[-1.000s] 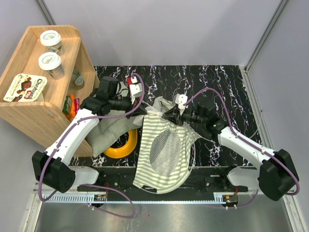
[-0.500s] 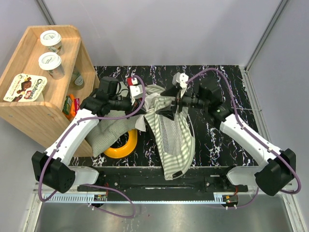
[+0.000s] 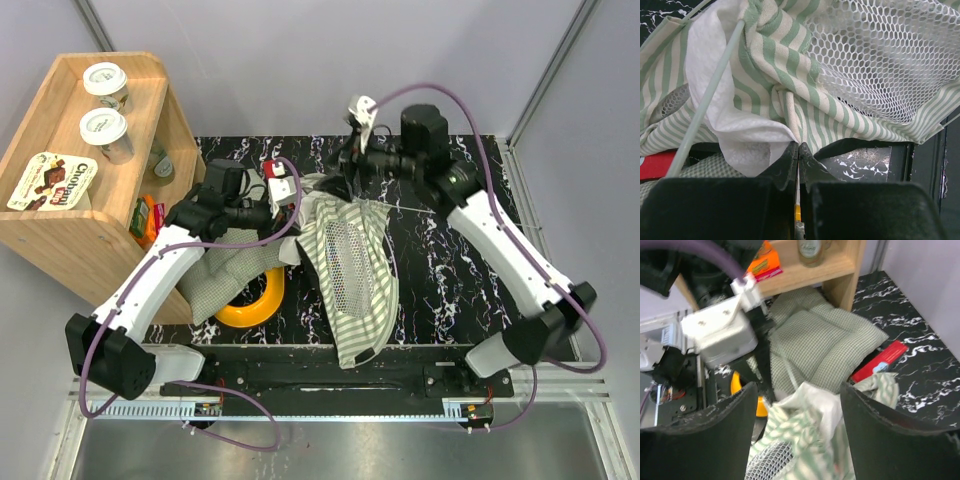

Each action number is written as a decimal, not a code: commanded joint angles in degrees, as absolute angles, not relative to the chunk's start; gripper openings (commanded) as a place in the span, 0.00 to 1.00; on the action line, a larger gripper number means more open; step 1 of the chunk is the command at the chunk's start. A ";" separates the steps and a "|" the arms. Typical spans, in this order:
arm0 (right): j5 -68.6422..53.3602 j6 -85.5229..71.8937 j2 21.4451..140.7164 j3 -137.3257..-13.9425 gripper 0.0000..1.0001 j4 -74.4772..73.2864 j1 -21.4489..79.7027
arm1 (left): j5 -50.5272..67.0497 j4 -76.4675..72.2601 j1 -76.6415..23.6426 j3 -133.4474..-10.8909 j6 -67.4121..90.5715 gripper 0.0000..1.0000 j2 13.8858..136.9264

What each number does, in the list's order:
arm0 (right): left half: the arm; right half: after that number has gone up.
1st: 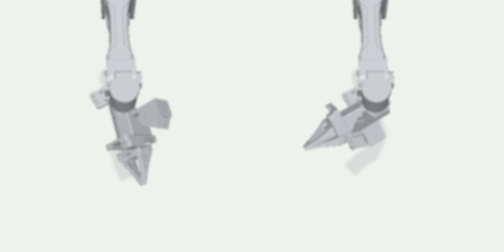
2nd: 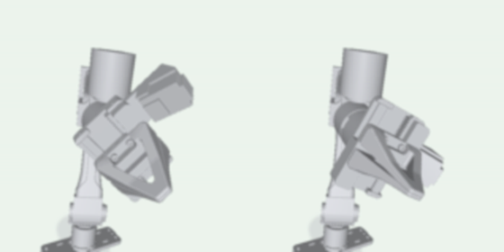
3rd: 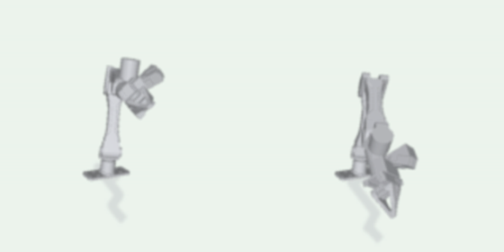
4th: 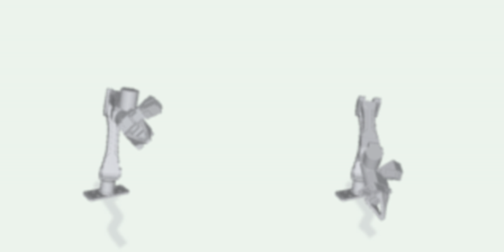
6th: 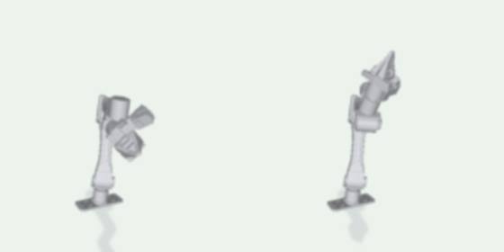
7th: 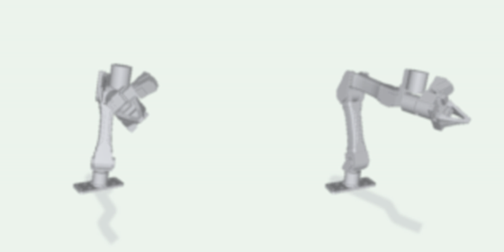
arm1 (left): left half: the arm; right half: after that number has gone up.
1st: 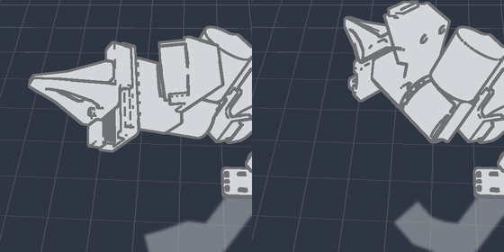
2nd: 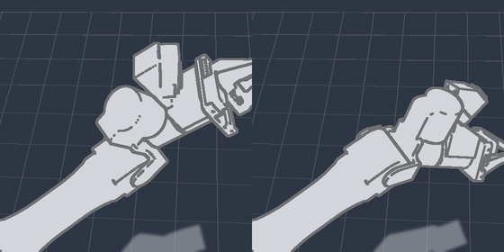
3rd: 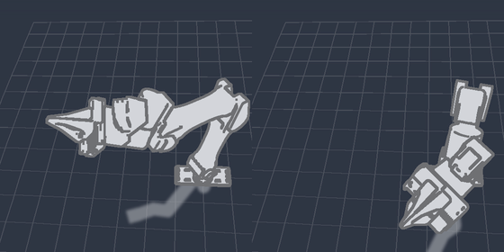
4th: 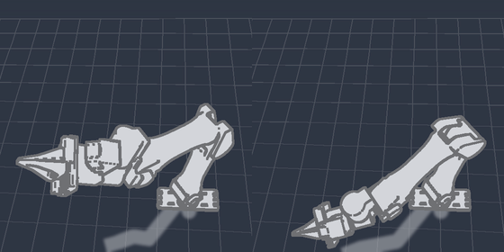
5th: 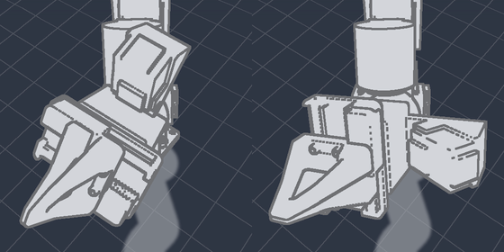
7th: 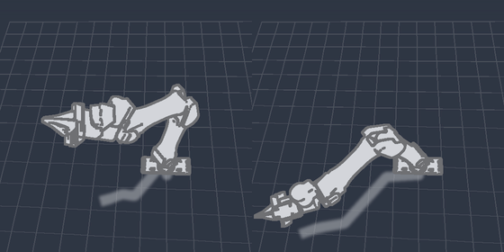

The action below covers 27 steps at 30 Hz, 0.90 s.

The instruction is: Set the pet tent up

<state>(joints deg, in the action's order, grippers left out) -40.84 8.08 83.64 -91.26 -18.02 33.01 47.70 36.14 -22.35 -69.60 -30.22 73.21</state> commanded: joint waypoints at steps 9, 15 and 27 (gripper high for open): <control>-32.68 31.20 71.75 -82.48 0.71 -37.38 20.07 | 43.77 35.60 -20.74 -73.47 -30.85 0.00 69.61; -30.94 34.09 66.27 -68.57 0.73 -31.29 11.52 | 44.56 35.60 -20.39 -73.30 -29.88 0.00 68.56; -31.10 42.10 71.62 -64.51 0.69 -18.38 11.51 | 45.96 36.21 -19.07 -73.92 -29.27 0.00 67.41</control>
<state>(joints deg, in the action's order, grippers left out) -30.87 38.85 68.64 -62.37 -26.48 11.35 44.29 37.82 -19.68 -70.91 -29.93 69.84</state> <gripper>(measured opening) 0.727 0.016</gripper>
